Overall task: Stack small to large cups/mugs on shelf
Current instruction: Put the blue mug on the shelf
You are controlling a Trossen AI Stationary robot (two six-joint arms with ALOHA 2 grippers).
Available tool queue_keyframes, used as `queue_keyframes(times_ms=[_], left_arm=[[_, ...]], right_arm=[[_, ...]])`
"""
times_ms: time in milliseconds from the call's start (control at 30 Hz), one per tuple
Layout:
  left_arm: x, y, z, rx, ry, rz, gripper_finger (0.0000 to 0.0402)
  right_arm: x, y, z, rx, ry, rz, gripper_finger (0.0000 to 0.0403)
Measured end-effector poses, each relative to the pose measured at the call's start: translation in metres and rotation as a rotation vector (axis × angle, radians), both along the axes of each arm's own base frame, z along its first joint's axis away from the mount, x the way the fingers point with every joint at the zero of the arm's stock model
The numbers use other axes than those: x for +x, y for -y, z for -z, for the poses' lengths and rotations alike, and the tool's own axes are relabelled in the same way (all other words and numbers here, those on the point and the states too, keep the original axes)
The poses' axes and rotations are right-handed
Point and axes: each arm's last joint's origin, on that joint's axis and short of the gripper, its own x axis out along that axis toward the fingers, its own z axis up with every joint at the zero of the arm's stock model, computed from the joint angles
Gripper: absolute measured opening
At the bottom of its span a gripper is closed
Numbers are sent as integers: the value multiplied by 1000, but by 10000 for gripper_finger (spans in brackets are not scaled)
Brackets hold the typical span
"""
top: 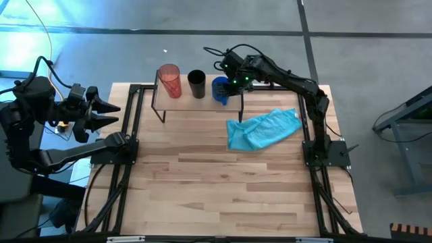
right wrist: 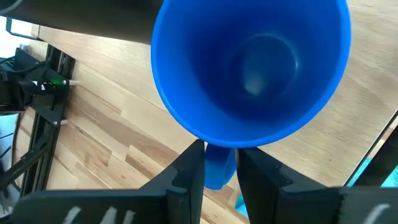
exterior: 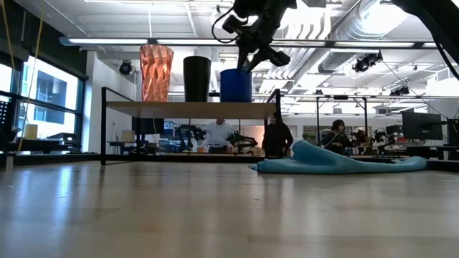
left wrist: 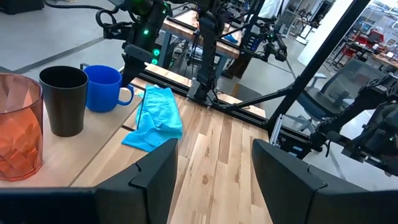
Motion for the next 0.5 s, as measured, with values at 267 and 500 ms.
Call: queue_keyframes(times_ms=[267, 500], left_arm=[[0, 0, 0, -1, -1, 0, 193], [0, 0, 0, -1, -1, 0, 193]], right_arm=[[-1, 2, 0, -11, -5, 10, 81], [-1, 2, 0, -13, -6, 11, 81]])
